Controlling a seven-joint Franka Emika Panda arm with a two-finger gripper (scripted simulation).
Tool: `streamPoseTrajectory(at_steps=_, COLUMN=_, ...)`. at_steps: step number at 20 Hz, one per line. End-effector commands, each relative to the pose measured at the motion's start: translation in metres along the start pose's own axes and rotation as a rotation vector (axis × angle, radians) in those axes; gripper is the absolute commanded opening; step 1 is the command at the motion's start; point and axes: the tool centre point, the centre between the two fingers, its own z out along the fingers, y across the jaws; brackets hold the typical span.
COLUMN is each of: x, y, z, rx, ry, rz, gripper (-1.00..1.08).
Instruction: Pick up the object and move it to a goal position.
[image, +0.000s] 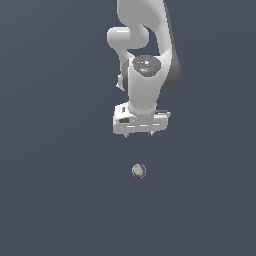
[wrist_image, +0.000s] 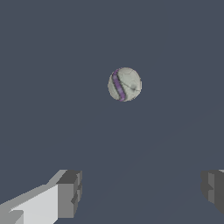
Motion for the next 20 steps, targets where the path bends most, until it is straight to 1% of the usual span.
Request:
streamPoseTrajectory(at_steps=1, x=0.004, y=0.000, z=0.003, rx=0.000, ry=0.000, rz=-0.007, gripper=1.00)
streamPoseTrajectory(at_steps=9, x=0.030, y=0.001, z=0.020, rx=-0.002, ry=0.002, rz=-0.059, gripper=1.00)
streamPoseTrajectory(at_steps=16, x=0.065, y=0.002, z=0.050, rx=-0.004, ry=0.004, rz=-0.133, gripper=1.00)
streamPoseTrajectory(at_steps=20, x=0.080, y=0.002, z=0.067, rx=-0.004, ry=0.006, rz=-0.168, gripper=1.00)
